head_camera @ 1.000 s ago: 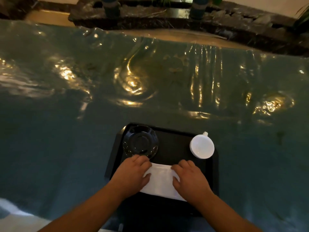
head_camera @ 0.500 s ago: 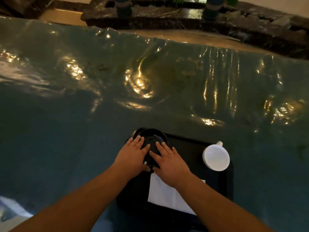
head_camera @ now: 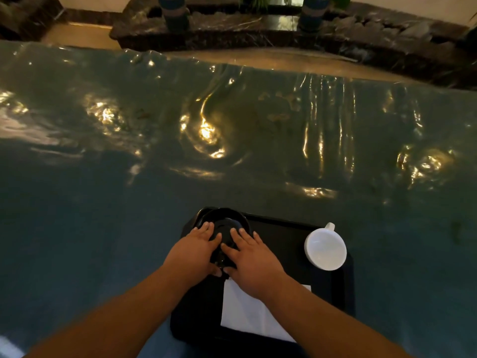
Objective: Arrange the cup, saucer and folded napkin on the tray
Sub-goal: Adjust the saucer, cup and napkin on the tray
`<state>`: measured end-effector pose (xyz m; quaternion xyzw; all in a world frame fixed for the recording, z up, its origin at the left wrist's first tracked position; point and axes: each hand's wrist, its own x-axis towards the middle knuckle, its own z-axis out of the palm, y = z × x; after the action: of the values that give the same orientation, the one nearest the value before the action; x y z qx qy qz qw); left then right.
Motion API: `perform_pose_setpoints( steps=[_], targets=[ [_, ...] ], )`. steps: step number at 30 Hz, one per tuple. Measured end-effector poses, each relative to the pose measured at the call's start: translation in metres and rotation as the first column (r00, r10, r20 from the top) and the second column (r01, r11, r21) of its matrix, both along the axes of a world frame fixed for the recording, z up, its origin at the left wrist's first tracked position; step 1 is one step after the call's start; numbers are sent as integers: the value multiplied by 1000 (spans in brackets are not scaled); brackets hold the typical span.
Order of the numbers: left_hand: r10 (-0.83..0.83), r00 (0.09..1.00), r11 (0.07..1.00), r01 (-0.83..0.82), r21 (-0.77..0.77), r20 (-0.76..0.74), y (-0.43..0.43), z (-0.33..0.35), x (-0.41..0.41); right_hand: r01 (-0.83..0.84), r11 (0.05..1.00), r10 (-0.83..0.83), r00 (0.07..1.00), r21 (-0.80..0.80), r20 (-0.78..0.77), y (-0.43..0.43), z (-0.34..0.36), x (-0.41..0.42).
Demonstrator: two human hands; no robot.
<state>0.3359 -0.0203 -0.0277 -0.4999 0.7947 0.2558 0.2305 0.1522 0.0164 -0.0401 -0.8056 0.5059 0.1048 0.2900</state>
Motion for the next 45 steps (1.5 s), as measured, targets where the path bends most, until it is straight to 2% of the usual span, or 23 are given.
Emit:
perform_pose_setpoints(
  steps=[19, 45],
  targets=[
    [-8, 999, 1000, 7, 7, 42, -1, 2, -8, -3, 1000, 3, 1000, 30, 5, -1, 1, -2],
    [-107, 993, 994, 107, -1, 53, 0, 3, -35, 44, 998, -45, 999, 48, 4, 11, 3, -30]
  ],
)
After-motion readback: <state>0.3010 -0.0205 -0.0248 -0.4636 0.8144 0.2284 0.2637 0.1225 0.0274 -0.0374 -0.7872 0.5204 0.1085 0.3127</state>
